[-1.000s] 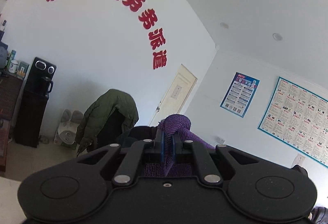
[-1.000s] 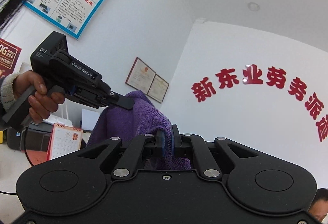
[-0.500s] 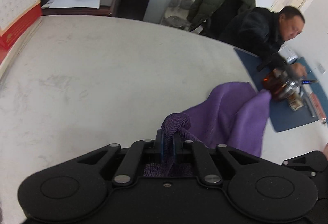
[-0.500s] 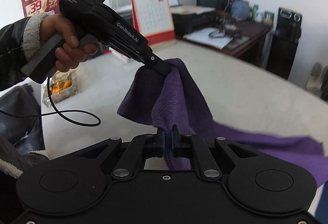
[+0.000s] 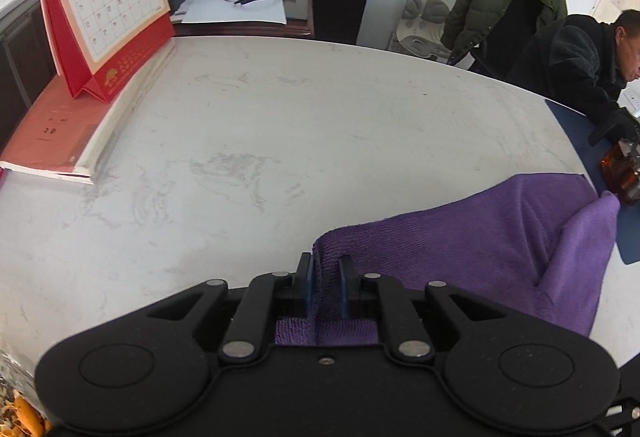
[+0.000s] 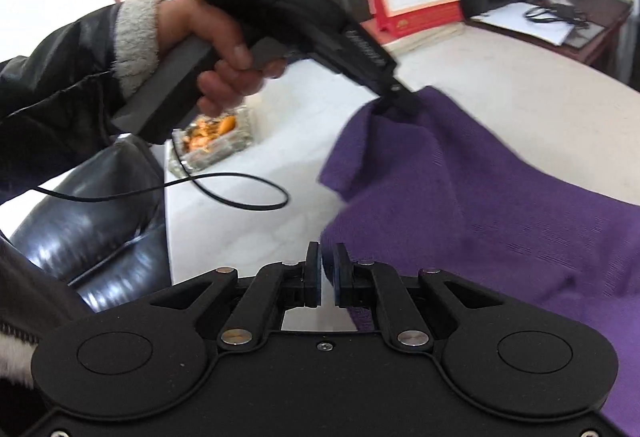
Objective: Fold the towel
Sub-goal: 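Lower the towel and spread it flat on the table with both grippers, then release the towel and smooth it flat with both grippers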
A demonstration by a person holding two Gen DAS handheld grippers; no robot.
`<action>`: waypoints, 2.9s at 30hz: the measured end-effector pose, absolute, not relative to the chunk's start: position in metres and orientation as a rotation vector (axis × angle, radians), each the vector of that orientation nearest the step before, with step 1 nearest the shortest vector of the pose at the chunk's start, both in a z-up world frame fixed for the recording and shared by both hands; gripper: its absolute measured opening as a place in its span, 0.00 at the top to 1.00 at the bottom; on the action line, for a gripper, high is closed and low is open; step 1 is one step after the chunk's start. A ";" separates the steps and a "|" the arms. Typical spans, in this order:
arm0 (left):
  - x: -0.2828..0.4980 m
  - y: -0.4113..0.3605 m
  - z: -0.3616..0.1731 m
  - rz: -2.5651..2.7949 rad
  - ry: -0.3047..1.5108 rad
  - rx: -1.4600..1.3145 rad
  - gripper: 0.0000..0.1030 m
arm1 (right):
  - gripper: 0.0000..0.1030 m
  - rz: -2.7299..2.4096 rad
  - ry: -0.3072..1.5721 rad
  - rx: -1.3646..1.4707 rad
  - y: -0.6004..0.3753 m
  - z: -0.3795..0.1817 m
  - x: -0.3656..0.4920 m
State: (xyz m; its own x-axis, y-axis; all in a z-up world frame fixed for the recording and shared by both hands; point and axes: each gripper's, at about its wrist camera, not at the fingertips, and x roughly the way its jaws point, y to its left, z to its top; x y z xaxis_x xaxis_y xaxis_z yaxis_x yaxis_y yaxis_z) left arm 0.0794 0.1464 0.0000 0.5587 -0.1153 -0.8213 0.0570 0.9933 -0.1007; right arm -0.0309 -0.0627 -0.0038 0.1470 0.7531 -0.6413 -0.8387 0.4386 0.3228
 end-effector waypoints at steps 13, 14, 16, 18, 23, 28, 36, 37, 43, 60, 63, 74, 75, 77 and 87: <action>0.092 0.176 -0.008 0.072 0.902 0.031 0.88 | 0.59 1.272 0.764 0.045 -0.077 0.025 -0.036; 0.089 0.178 -0.004 0.093 0.887 0.034 0.88 | 0.59 1.222 0.758 0.050 -0.090 0.028 -0.033; 0.078 0.176 0.008 0.078 0.859 0.020 0.88 | 0.59 1.097 0.746 0.052 -0.119 0.034 -0.024; 0.063 0.162 0.017 -0.026 0.865 0.005 0.86 | 0.59 0.949 0.746 0.037 -0.147 0.035 -0.011; 0.023 0.090 0.011 -0.408 0.969 0.028 0.80 | 0.59 0.641 0.794 -0.089 -0.216 0.014 0.025; -0.006 0.016 -0.021 -0.541 1.014 0.257 0.80 | 0.52 0.566 0.796 -0.257 -0.229 -0.009 0.049; -0.017 -0.013 -0.054 -0.522 1.038 0.427 0.80 | 0.42 0.586 0.798 -0.307 -0.217 -0.023 0.063; -0.017 -0.013 -0.057 -0.513 1.043 0.434 0.80 | 0.41 0.591 0.800 -0.310 -0.216 -0.025 0.064; -0.014 -0.010 -0.066 -0.480 1.056 0.415 0.79 | 0.39 0.611 0.784 -0.307 -0.217 -0.030 0.071; -0.013 0.064 -0.066 -0.285 1.120 0.439 0.98 | 0.48 0.611 1.020 -0.286 -0.229 -0.054 0.098; -0.007 0.090 -0.065 -0.225 1.128 0.424 0.98 | 0.48 0.598 1.041 -0.278 -0.230 -0.053 0.082; 0.020 0.166 -0.068 -0.033 1.113 0.382 0.97 | 0.48 0.520 1.100 -0.202 -0.231 -0.052 0.031; 0.024 0.170 -0.068 -0.017 1.110 0.384 0.97 | 0.48 0.512 1.104 -0.192 -0.231 -0.052 0.028; 0.029 0.178 -0.068 0.003 1.121 0.381 0.97 | 0.48 0.498 1.115 -0.170 -0.231 -0.051 0.023; -0.043 0.195 -0.048 -0.010 1.181 0.238 0.85 | 0.45 0.467 1.106 -0.102 -0.239 -0.038 0.012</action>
